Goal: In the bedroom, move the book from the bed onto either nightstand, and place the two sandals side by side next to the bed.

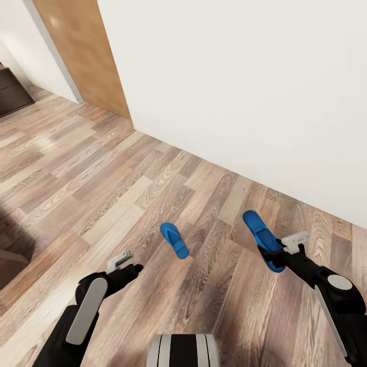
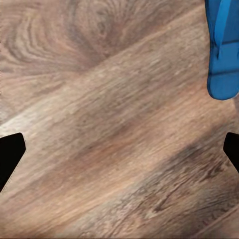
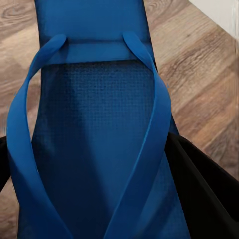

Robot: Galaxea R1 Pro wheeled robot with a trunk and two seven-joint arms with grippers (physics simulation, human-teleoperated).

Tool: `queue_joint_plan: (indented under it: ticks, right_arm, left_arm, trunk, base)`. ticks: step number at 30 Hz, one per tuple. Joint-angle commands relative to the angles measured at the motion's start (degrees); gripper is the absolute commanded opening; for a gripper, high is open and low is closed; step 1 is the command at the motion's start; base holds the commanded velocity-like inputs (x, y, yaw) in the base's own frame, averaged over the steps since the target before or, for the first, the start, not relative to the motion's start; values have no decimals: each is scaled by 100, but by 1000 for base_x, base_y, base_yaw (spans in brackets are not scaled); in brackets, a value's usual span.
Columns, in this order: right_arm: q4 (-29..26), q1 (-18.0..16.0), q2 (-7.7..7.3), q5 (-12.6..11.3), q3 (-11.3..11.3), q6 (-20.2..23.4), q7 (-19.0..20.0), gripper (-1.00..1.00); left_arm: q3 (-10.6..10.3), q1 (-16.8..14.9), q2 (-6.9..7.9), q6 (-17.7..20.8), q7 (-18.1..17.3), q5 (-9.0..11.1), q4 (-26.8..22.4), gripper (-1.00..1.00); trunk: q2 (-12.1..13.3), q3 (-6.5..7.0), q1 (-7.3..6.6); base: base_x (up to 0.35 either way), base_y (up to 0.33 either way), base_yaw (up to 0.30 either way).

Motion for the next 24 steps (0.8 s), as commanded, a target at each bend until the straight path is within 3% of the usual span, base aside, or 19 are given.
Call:
queue_joint_plan:
  ticks: [1,9,17,24]
  right_arm:
    - [-9,-4,1,58,-7,21,43,-100]
    - [-10,-4,59,58,-12,21,43,-100]
    - [-8,-4,300,58,-21,10,43,-100]
    - [-6,-3,371,63,-28,6,41,-100]
  left_arm:
    - [0,-1,37,-12,57,67,46,100]
    - [-2,35,241,-346,45,100,294,100]
    - [39,63,307,-448,39,107,523,100]
    - [140,86,334,-481,35,120,597,100]
  trunk:
    - [0,19,-3]
    - [11,196,-24]
    - [21,375,-45]
    - [31,536,-63]
  base:
    - [0,0,-265]
    - [0,0,-265]
    - [0,0,-265]
    - [0,0,-207]
